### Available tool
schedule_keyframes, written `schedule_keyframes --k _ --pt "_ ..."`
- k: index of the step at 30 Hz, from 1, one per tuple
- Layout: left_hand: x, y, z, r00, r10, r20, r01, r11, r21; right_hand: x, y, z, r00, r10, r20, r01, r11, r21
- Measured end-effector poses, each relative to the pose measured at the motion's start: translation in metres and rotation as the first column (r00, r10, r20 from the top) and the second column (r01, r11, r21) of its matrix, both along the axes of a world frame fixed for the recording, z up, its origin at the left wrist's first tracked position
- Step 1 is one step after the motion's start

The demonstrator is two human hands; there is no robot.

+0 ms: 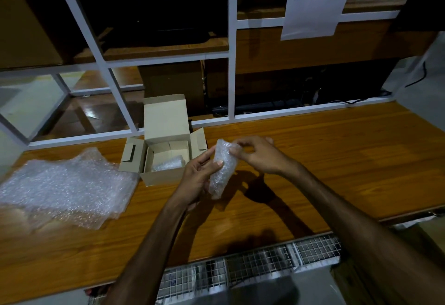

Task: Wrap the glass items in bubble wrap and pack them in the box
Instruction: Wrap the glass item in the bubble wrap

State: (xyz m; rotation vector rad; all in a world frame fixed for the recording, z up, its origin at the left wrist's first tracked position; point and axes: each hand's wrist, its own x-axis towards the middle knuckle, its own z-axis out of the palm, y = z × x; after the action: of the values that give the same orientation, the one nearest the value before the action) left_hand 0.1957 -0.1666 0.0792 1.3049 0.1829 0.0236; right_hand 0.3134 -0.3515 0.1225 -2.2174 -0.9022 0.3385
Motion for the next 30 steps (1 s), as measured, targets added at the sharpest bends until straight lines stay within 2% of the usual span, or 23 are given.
schedule_keyframes --k 2,7,12,15,18,23,30 --pt "0.002 0.003 0.003 0.999 0.024 0.034 -0.026 0.998 0.064 -0.002 0.001 -0.004 0.985 -0.123 0.118 0.118 0.992 0.046" --pt "0.003 -0.001 0.007 0.995 0.008 0.104 -0.026 0.984 0.177 -0.008 0.016 -0.019 0.988 -0.119 0.097 0.117 0.993 0.026" --pt "0.003 -0.003 0.008 0.993 0.008 0.12 -0.04 0.962 0.27 -0.011 0.019 -0.016 0.988 -0.098 -0.118 0.1 0.995 0.012" --pt "0.005 -0.006 0.012 0.991 0.019 0.13 -0.055 0.957 0.283 -0.014 0.021 -0.015 0.987 -0.1 -0.127 0.118 0.983 0.141" --pt "0.007 -0.008 0.015 0.991 0.012 0.136 -0.05 0.96 0.274 -0.018 0.024 -0.018 0.967 -0.242 -0.085 0.256 0.906 0.337" --pt "0.003 -0.008 0.02 0.986 0.002 0.168 -0.054 0.95 0.308 -0.021 0.025 -0.021 0.971 -0.24 0.006 0.219 0.894 0.391" --pt "0.003 -0.012 0.018 0.975 0.038 0.218 -0.113 0.933 0.342 -0.033 0.037 -0.03 0.928 -0.342 -0.145 0.369 0.802 0.47"
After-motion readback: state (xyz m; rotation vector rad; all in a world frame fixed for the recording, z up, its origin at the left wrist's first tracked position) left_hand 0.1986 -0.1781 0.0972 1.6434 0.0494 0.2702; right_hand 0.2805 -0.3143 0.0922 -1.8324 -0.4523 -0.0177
